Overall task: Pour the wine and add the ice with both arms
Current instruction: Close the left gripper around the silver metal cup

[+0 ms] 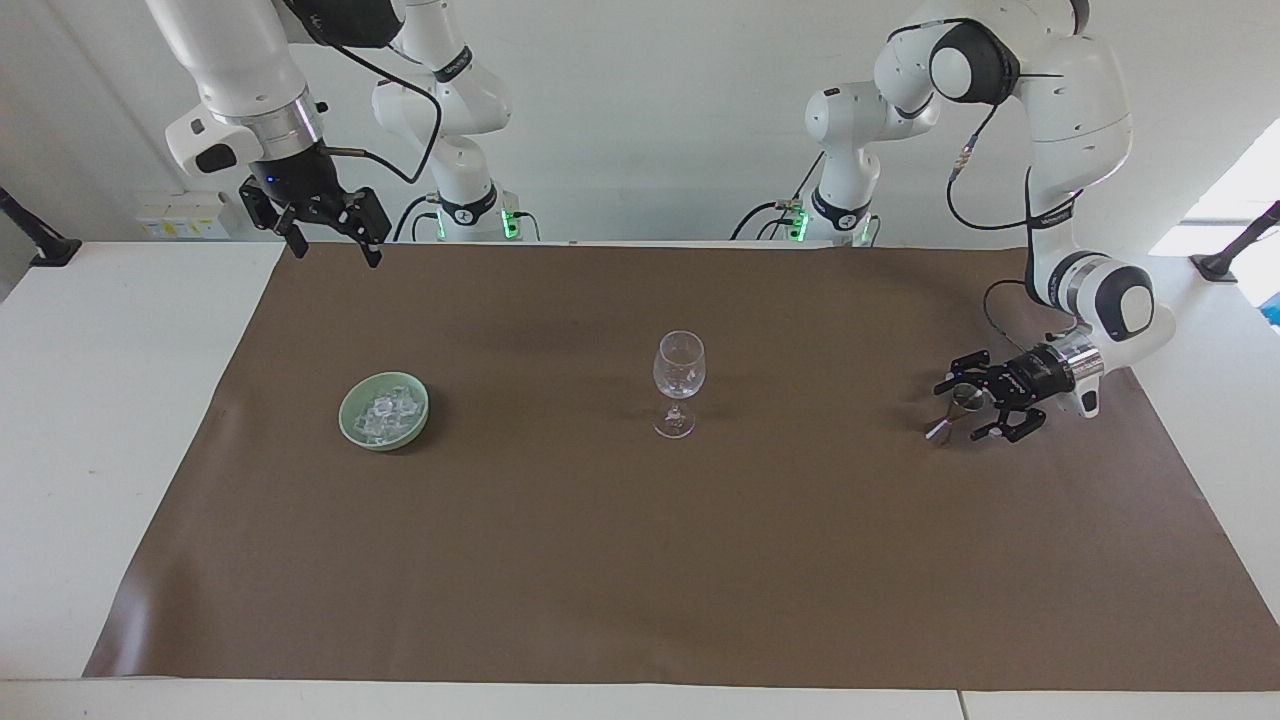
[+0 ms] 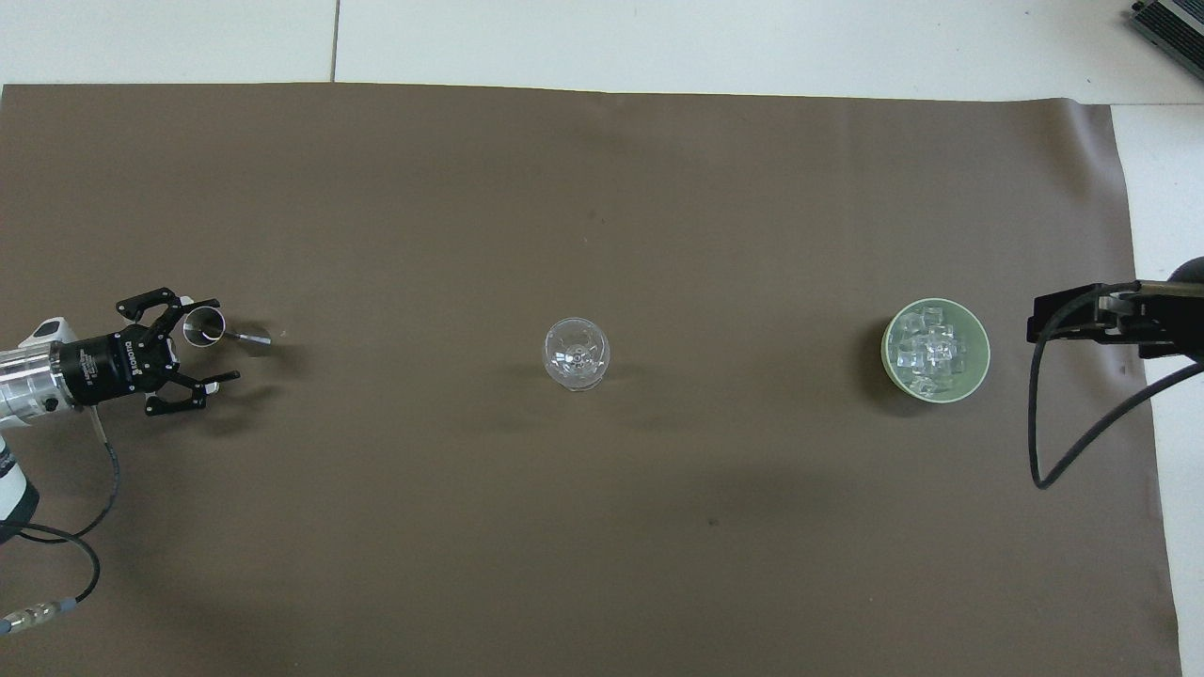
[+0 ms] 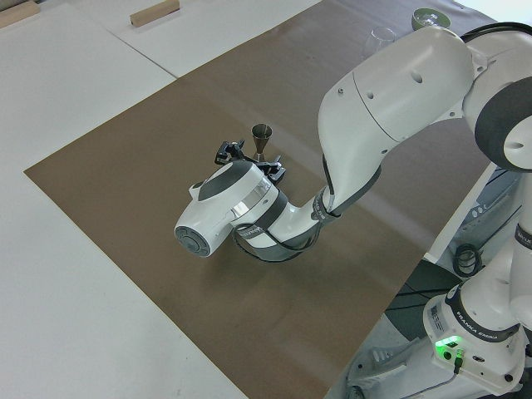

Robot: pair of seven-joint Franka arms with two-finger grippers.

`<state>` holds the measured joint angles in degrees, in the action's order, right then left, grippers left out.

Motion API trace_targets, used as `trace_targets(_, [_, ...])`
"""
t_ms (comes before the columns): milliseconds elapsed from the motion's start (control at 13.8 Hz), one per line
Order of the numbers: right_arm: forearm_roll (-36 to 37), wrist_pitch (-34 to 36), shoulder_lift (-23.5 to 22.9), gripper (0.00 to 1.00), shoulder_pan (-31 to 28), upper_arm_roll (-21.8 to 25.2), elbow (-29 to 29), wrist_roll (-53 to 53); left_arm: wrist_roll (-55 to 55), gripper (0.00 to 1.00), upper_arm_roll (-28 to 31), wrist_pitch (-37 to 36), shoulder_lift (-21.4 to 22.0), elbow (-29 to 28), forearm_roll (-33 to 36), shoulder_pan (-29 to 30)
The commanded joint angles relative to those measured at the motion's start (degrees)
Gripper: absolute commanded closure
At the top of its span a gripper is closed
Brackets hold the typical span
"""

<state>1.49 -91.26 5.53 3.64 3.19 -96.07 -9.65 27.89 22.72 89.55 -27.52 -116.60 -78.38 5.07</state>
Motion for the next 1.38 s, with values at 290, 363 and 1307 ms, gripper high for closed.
trace_targets(290, [-0.53, 0.39, 0.45, 0.00, -0.12, 0.07, -0.35, 1.48, -3.81, 0.00, 0.31, -0.60, -0.25, -1.87, -2.39, -0.94])
trace_targets(363, [-0.53, 0.39, 0.45, 0.00, -0.12, 0.07, -0.35, 1.48, -3.81, 0.00, 0.40, -0.60, -0.25, -1.96, -2.65, -0.94])
trace_targets(1307, [-0.53, 0.39, 0.45, 0.00, -0.12, 0.07, -0.35, 1.48, -3.72, 0.94, 0.31, -0.78, -0.25, -3.37, -3.88, -0.67])
